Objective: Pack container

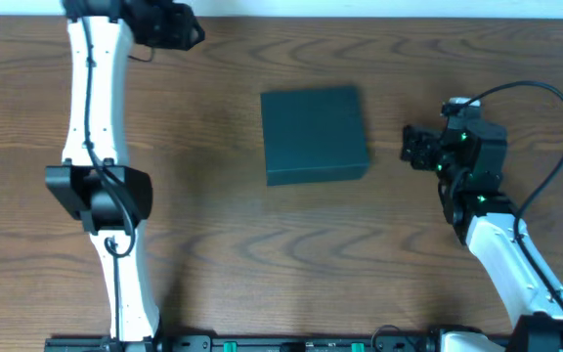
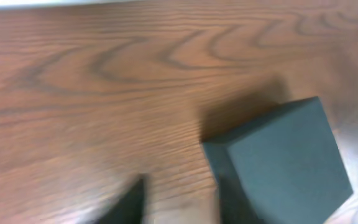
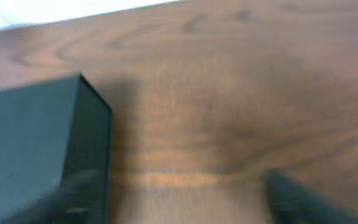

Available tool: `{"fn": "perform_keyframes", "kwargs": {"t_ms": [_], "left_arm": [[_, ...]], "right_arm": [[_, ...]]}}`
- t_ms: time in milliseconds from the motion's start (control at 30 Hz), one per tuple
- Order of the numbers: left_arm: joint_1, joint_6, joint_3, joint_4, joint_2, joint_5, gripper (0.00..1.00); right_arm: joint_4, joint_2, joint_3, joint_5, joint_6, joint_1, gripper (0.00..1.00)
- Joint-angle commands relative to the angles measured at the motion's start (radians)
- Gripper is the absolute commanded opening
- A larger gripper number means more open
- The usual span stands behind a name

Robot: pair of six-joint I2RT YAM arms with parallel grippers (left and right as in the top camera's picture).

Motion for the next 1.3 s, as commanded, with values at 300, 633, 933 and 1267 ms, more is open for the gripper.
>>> {"fn": "perform_keyframes", "kwargs": {"t_ms": [300, 633, 933, 1267], "left_arm": [[0.046, -0.094, 0.015, -0.043, -0.026, -0.022, 0.95], [0.046, -0.094, 0.015, -0.042, -0.026, -0.022, 0.95], [0.061, -0.094, 0.015, -0.107, -0.034, -0.126, 0.95], [0.000, -0.094, 0.015, -0.212, -0.193, -0.339, 0.95]], "right_arm": [[-0.003, -0.006, 0.009, 0.006, -0.005, -0.008, 0.99], [-0.003, -0.006, 0.009, 0.006, -0.005, -0.008, 0.99], [-0.003, -0.006, 0.009, 0.006, -0.005, -0.008, 0.99], [-0.003, -0.006, 0.009, 0.006, -0.005, -0.008, 0.99]]}}
